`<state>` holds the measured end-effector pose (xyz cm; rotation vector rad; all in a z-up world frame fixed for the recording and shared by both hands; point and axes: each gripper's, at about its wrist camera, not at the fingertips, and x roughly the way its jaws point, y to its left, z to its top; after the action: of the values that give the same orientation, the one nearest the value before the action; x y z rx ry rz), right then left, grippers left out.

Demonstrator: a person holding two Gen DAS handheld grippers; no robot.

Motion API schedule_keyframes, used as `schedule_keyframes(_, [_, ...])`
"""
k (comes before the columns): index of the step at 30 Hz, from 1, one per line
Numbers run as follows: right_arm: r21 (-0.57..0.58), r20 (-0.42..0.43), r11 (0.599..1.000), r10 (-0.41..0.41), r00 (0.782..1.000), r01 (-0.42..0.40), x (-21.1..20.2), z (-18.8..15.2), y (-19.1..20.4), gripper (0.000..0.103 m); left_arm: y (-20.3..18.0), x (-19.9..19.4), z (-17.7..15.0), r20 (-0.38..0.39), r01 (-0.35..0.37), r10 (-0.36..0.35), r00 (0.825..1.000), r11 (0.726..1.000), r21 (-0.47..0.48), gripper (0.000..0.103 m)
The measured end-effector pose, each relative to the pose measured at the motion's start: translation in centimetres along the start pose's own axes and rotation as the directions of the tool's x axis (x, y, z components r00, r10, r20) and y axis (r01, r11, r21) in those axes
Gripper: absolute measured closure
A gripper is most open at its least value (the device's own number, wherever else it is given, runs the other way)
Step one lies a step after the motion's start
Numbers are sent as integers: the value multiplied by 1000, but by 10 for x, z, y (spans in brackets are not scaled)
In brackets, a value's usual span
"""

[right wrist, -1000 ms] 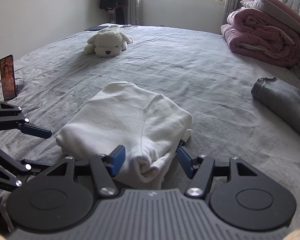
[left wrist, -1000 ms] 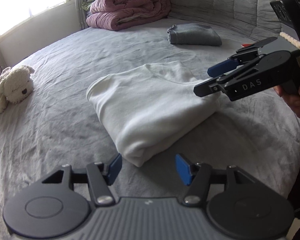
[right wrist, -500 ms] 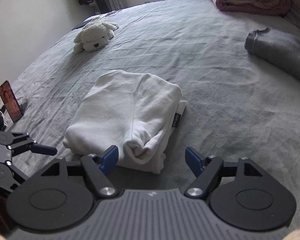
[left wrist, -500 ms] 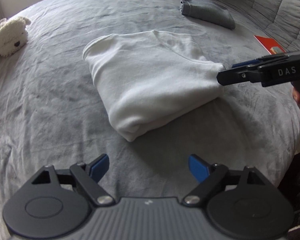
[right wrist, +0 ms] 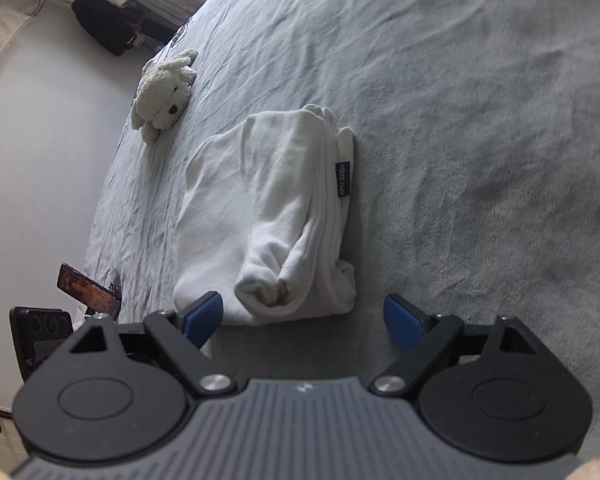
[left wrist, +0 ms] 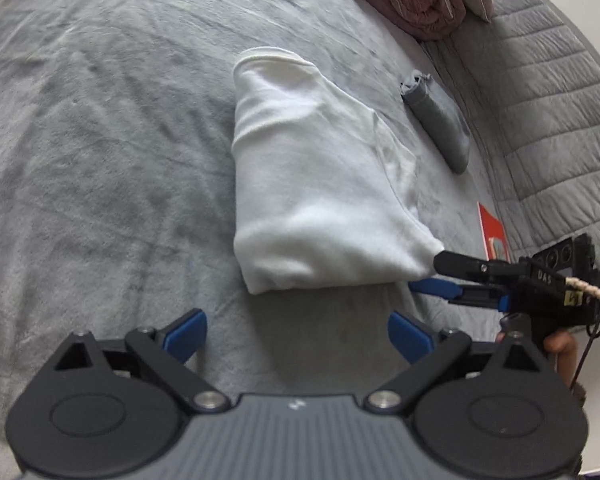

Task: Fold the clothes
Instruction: 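Grasp the folded white sweatshirt's end with both grippers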

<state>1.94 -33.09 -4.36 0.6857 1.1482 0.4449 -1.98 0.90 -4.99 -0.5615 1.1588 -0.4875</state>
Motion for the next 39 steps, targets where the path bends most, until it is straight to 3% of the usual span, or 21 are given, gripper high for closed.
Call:
schedule_keyframes(8, [62, 14, 998, 31, 999, -32, 0, 8, -6, 13, 14, 6, 10, 62, 84, -80, 995, 994, -71, 5])
schedule_keyframes(27, [108, 153, 991, 60, 986, -77, 7, 24, -17, 12, 28, 24, 36, 209, 191, -158, 965, 970, -150, 7])
schedule_keyframes(39, [89, 264, 992, 62, 963, -89, 21, 33, -12, 13, 21, 37, 46, 255, 197, -148, 956, 964, -179, 7])
